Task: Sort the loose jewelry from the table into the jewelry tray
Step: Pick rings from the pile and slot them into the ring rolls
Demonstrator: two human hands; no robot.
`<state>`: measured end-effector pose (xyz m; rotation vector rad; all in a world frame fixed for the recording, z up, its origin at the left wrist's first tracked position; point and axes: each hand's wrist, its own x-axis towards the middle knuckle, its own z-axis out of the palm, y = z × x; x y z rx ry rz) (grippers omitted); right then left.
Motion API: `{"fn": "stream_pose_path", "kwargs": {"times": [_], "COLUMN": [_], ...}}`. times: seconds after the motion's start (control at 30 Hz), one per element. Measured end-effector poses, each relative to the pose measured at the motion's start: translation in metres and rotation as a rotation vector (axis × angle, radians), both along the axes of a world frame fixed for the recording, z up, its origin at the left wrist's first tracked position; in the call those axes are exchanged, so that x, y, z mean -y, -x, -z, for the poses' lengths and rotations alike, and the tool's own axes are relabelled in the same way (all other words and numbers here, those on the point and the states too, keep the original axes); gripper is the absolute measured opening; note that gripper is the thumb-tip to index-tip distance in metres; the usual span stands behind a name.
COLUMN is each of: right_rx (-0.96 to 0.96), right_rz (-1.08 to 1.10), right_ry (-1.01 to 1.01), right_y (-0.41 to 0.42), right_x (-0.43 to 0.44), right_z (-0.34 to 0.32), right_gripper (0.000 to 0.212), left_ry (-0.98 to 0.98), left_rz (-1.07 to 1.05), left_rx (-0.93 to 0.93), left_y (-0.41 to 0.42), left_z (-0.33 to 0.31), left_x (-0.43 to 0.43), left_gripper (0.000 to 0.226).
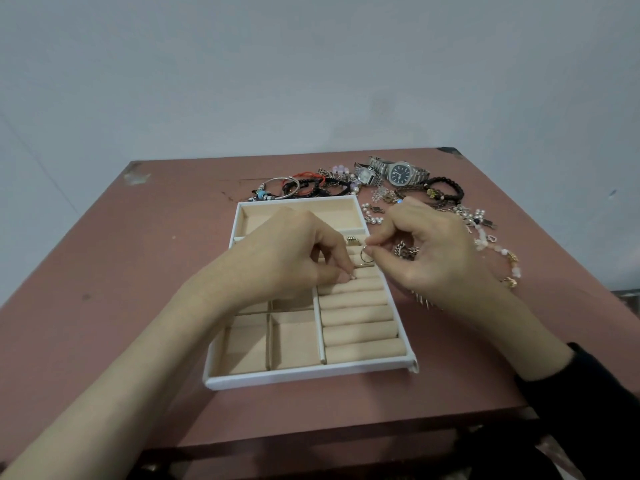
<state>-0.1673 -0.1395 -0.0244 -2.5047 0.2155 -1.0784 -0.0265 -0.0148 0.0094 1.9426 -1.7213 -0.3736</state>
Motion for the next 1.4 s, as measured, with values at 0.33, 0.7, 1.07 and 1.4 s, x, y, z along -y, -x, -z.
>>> {"fn": "stream_pose_path", "kwargs": {"times": [0.33,0.7,1.07,1.4], "right_rx": [-0.03,-0.144,-0.229,-0.248], "right_rz": [-0.042,-0.101,-0.126,-0.124], "right_ry": [-0.012,-0.082,-0.136,-0.158], "right_y": [0.0,0.004,0.008,0.005], "right_x": [-0.003,-0.002,-0.001,-0.001], "right_z": [0.0,-0.003,-0.007,-0.004], "right_gripper": [0.009,0.011,0.005,0.005], "left_ry": [0.204,0.355,0.346,0.305], "left_rz": [-0.152,-0.277,-0.232,-0.141], "left_rx": [-0.217,-0.308,-0.304,-0.301], "left_y": [-0.017,-0.034,-0.032,-0.028], "left_z": [0.004,0.019,0.018,0.013], "left_x": [0.013,0.016,0.014,0.01], "left_gripper": [0.007,0.009,0.008,0.008]}}
